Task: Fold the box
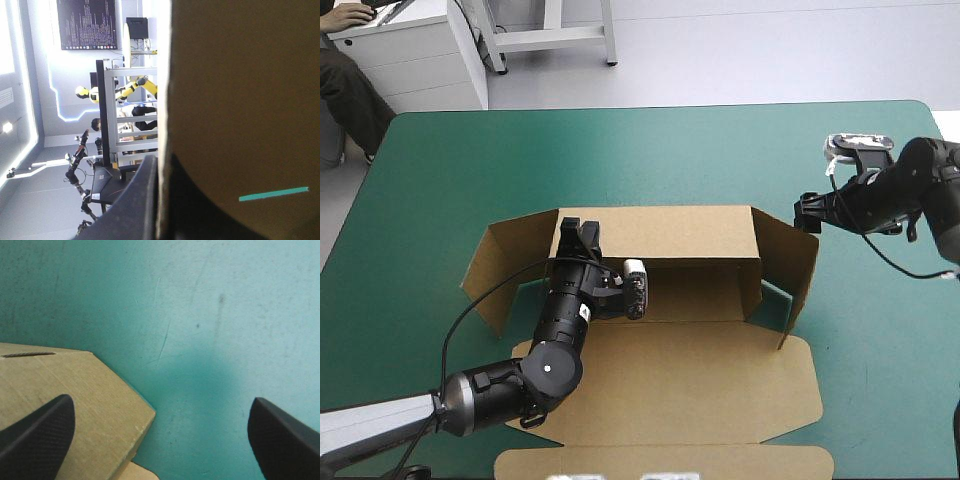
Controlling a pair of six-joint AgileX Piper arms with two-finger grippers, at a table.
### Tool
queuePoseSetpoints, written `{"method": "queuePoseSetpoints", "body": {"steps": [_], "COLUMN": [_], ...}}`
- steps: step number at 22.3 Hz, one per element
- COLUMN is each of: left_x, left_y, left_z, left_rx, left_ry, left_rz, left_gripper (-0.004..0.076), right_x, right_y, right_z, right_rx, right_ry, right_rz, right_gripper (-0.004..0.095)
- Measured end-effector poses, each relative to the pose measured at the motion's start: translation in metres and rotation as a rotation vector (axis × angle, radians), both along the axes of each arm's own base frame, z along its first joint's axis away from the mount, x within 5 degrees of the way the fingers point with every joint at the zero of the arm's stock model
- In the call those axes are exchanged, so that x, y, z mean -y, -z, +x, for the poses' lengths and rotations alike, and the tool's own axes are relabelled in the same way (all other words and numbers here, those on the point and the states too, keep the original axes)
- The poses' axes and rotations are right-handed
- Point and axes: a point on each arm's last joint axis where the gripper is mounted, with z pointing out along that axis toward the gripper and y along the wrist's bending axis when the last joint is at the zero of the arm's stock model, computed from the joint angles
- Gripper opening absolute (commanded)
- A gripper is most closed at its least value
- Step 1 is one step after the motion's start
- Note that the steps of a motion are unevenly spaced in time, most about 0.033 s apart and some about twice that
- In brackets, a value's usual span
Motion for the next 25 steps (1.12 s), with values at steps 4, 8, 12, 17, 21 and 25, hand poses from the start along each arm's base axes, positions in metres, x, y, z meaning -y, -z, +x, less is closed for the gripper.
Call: {"method": "queuePoseSetpoints", "body": {"steps": [4,8,12,17,21,25], "left_x": [0.0,0.0,0.0,0.0,0.0,0.0], "left_y": [0.0,0.0,0.0,0.0,0.0,0.0], "left_z": [0.0,0.0,0.0,0.0,0.0,0.0], "left_rx": [0.001,0.001,0.0,0.0,-0.002,-0.003], "left_ry": [0.001,0.001,0.001,0.001,0.005,0.006], "left_rz": [0.005,0.006,0.005,0.005,0.004,0.003], "left_gripper": [-0.001,-0.001,-0.001,-0.001,-0.001,-0.001], "right_x": [-0.001,-0.001,-0.004,-0.013,-0.026,-0.03], "right_y": [0.01,0.021,0.032,0.048,0.057,0.058], "right_z": [-0.023,-0.044,-0.067,-0.086,-0.095,-0.098], "right_rx": [0.035,0.056,0.139,0.254,0.277,0.282], "right_ry": [0.003,-0.005,-0.057,-0.262,-0.472,-0.532], "right_rz": [0.016,0.014,0.016,0.012,0.075,0.096], "right_gripper": [0.0863,0.0863,0.0863,0.0863,0.0863,0.0863]}}
